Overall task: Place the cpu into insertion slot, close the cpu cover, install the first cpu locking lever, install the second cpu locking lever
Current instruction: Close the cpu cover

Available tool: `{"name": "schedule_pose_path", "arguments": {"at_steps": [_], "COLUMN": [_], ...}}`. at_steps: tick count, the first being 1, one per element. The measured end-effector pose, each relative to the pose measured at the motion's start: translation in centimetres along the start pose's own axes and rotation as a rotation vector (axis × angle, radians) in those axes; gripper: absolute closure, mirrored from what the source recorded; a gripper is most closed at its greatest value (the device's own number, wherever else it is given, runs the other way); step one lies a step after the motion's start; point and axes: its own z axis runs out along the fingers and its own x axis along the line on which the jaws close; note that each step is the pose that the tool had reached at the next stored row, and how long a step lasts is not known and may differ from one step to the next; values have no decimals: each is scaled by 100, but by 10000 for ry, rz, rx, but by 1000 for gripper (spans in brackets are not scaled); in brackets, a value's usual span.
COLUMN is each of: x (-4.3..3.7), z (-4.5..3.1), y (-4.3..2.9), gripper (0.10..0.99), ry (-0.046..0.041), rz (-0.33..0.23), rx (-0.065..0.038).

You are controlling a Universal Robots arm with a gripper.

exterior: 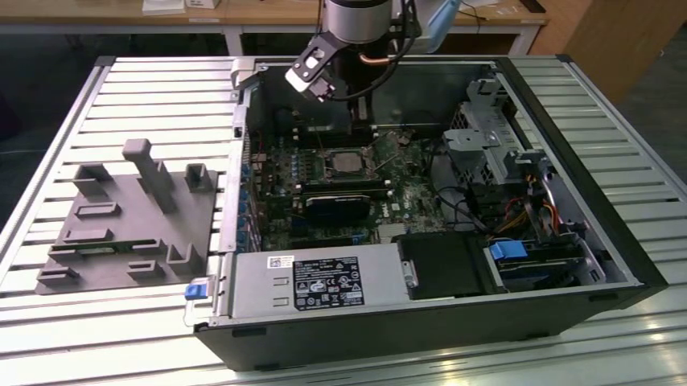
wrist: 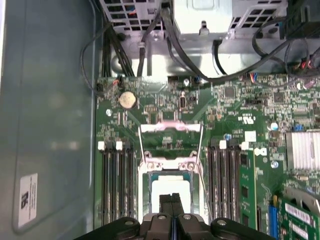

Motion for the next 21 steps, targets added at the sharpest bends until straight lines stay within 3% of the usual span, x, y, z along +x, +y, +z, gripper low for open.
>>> {"name": "schedule_pose_path", "arguments": {"at_steps": [21], "x": [21], "z": [58], "y": [609], "gripper": [980], "ry": [-1], "rz": [0], "rx": [7]}}
